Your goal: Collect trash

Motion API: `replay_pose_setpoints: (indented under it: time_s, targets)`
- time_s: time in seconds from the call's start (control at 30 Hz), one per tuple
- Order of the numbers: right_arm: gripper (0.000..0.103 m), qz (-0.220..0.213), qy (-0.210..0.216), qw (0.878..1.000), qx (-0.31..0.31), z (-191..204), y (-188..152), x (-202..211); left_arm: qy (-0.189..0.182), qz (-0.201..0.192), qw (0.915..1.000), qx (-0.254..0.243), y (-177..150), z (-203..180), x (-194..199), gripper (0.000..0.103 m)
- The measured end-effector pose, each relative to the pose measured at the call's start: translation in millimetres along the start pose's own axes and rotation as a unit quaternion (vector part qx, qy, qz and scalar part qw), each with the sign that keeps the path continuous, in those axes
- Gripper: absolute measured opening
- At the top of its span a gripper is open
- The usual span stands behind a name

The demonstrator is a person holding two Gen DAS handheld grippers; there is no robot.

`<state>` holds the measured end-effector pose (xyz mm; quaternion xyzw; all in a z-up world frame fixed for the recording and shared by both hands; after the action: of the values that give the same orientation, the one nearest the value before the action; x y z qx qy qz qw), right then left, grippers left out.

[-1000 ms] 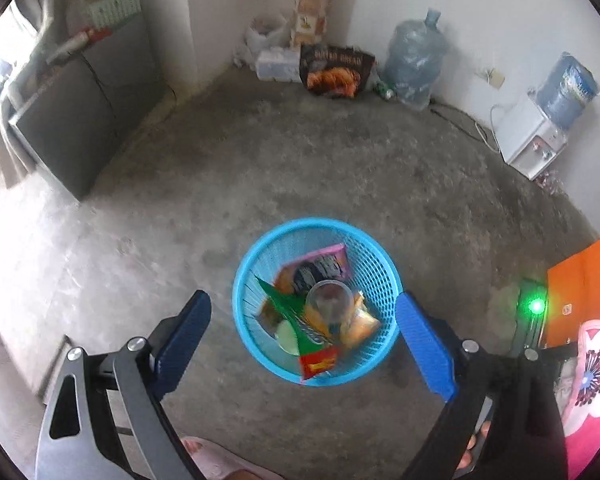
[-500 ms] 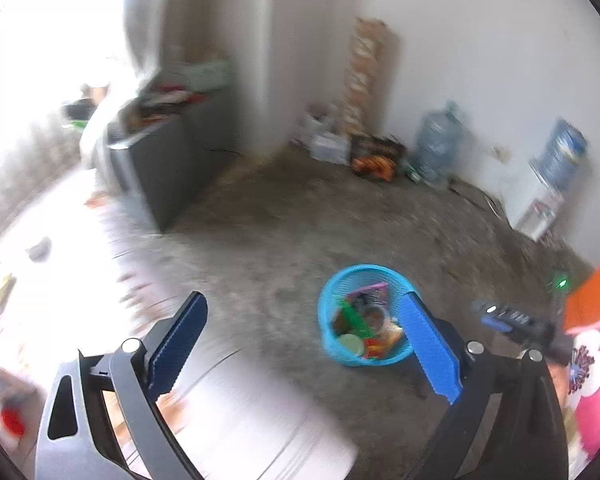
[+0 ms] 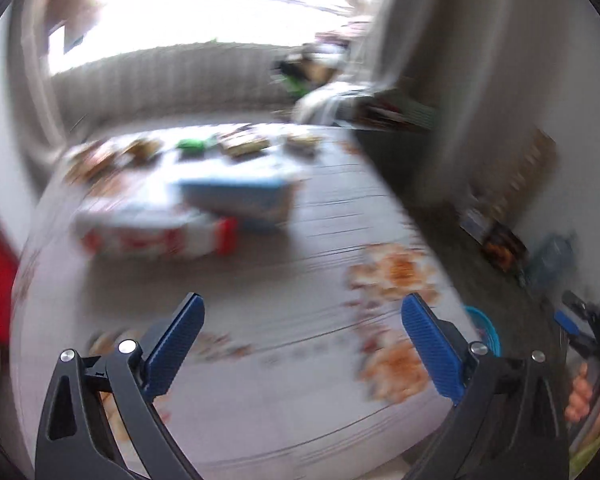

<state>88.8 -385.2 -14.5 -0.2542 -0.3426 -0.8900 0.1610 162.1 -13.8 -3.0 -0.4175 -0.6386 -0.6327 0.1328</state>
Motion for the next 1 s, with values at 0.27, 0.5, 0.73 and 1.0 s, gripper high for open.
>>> replay_pose_setpoints:
  time_s: [0.27,0.5,0.73,1.0]
  targets:
    - [0.072,0.097,0.084,0.978,0.166,150,-43,-76,0.047,-0.011,0.9934,0.104,-27,96,16,0.097]
    - [0.072,0.164,0.148,0.919,0.326,271,-103,-144,0.069,-0.026,0.9846,0.159,-34,153,17,0.097]
    - [0.072,0.193,0.153,0.855,0.457,336,-149,-209,0.105,-0.022,0.9793,0.172,-41,198,15,0.097]
    - [0.072,0.186,0.081,0.806,0.557,357,-165,-283,0.1,-0.022,0.9751,0.197,-51,225,9,0.097]
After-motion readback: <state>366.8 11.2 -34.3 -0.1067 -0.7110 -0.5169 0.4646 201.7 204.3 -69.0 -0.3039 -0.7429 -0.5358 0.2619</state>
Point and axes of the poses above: each gripper's, at about its wrist camera, not at the fingertips, and x roughly against the way its jaws point, z to its left, y to its top, the point moved 6 cm from there along -x, roughly the way its jaws point, and after that the axes turned 3 degrees about -x, right-handed, at the moved point
